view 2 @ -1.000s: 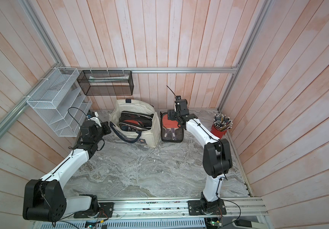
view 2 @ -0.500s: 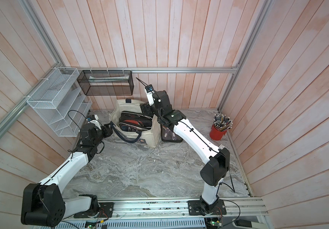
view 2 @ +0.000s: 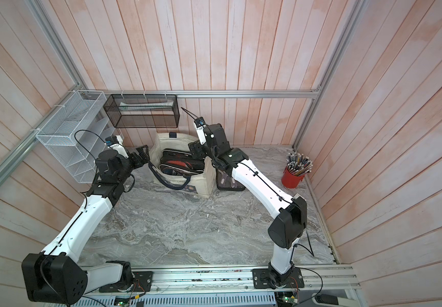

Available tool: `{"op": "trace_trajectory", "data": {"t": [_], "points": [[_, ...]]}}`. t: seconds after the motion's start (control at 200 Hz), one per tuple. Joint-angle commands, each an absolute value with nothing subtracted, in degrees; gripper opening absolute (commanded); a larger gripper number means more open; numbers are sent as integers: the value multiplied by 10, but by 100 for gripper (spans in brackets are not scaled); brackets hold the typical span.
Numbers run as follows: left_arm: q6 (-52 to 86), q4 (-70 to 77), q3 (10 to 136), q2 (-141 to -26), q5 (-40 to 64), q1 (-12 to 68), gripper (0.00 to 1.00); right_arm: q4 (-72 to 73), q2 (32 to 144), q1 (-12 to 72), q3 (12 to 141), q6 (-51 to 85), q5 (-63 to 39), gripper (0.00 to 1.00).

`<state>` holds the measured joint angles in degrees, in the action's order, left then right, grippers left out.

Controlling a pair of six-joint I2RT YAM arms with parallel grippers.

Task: Remove the ping pong set from the canvas bag
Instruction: Place the ping pong set at the center of the board, then adjust the canvas bag at the center of the board.

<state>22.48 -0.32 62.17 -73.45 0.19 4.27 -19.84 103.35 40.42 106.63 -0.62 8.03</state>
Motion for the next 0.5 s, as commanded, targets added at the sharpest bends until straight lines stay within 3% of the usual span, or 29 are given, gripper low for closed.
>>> {"op": "trace_trajectory", "data": {"t": [0.0,0.16,0.255,0.305,0.375,0.41,0.49], "points": [[213,-29,646,-772,10,40,100,-207,1032,410,1070,-5,79,92],[202,-48,681,-833,12,40,97,-216,1034,414,1084,-7,80,92],[201,-53,693,-859,12,40,86,-220,1037,418,1092,-10,79,92],[199,-58,697,-869,11,40,70,-222,1039,421,1095,-11,77,92],[199,-60,697,-878,11,40,22,-224,1040,426,1098,-14,77,92],[200,-61,694,-878,11,40,2,-227,1042,428,1101,-16,76,92],[205,-51,673,-866,14,41,0,-234,1045,432,1107,-18,70,92]]}}
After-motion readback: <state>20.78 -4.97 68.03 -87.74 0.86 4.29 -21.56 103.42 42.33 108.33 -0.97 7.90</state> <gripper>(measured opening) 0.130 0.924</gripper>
